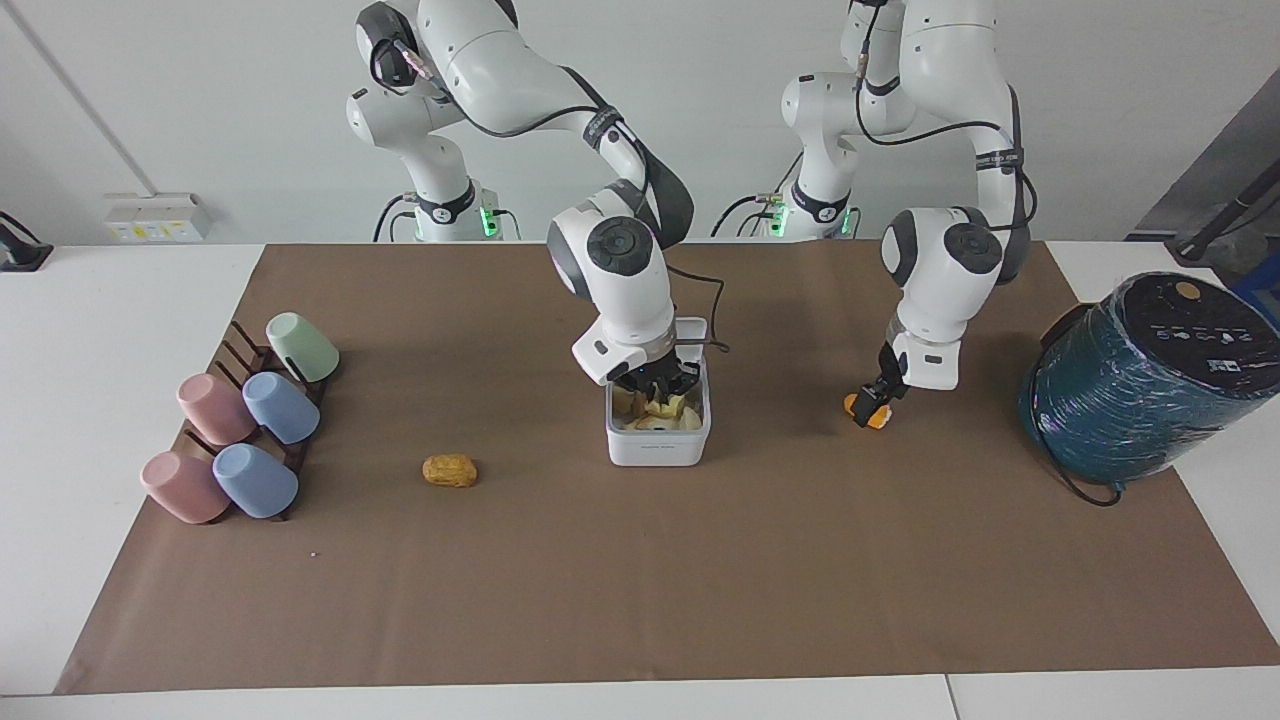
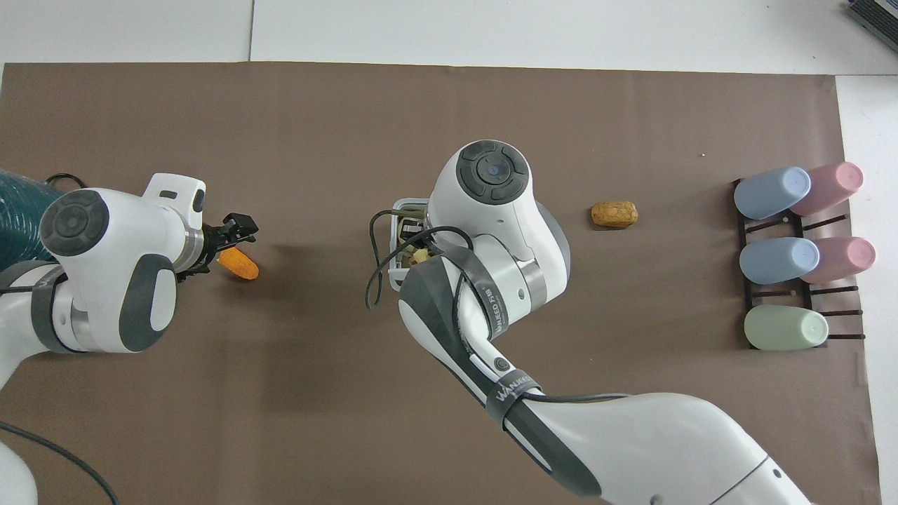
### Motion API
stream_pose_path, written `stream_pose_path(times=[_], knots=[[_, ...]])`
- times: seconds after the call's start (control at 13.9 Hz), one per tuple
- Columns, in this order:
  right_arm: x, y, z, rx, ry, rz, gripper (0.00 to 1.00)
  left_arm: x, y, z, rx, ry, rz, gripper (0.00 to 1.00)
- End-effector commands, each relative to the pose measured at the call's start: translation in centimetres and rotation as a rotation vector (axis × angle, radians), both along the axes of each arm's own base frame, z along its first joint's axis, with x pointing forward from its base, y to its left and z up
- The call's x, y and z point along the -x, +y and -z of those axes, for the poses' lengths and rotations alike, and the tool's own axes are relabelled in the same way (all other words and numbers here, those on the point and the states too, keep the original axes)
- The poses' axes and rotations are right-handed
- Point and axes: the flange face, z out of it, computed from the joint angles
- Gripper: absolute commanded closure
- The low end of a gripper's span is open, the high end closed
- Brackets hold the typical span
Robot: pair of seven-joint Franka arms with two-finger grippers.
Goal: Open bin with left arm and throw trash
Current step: 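Carry the wedge over the bin while the left gripper grasps the carrot, then open the right gripper to drop the yellow wedge into the bin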
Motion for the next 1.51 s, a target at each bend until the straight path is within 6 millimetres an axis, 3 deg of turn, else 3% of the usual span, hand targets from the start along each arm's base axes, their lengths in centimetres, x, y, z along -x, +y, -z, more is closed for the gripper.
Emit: stream_pose_path(times=[0.0,0.14,0.22,0.29,0.36,0.57,0.72,0.86,1.08,1.29,1.43], knots=[[0.6,0.1,-2.7,-0.011,-0.001,0.031,0.0,0.9,0.1,0.9,0.005,-0.015,-0.019,0.0],[1.2,-0.3,-5.1,-0.015,-0.001,0.026,0.0,1.1,0.2,1.1,0.004,-0.009,-0.016,0.0],[1.4,-0.5,-6.1,-0.016,-0.004,0.026,0.0,1.2,0.2,1.1,0.004,-0.01,-0.017,0.16],[1.4,-0.8,-7.1,-0.022,-0.012,0.029,0.0,1.1,0.2,1.1,0.004,-0.012,-0.015,0.64],[1.5,-1.2,-7.9,-0.024,-0.018,0.032,0.0,1.1,0.2,1.0,0.004,-0.012,-0.013,1.0],[1.0,-3.2,-10.1,-0.004,-0.062,0.043,0.0,0.8,0.1,0.5,0.004,-0.018,-0.012,1.0],[-1.3,-7.3,-10.0,0.117,-0.145,0.042,0.0,0.7,0.0,-0.4,0.006,-0.03,-0.012,1.0],[-3.4,-11.6,-9.8,0.174,-0.171,0.035,0.0,0.0,-1.4,-2.3,0.001,-0.011,0.017,1.0],[-5.3,-18.1,-8.0,0.197,-0.171,-0.103,0.0,-1.6,-3.7,-6.3,-0.042,-0.009,0.092,1.0],[-4.3,-22.6,-4.6,0.204,-0.185,-0.274,0.0,-3.0,-7.8,-10.0,-0.069,-0.062,0.18,1.0],[-3.4,-24.2,-2.2,0.201,-0.19,-0.549,0.0,-2.9,-11.4,-11.3,-0.065,-0.108,0.243,1.0]])
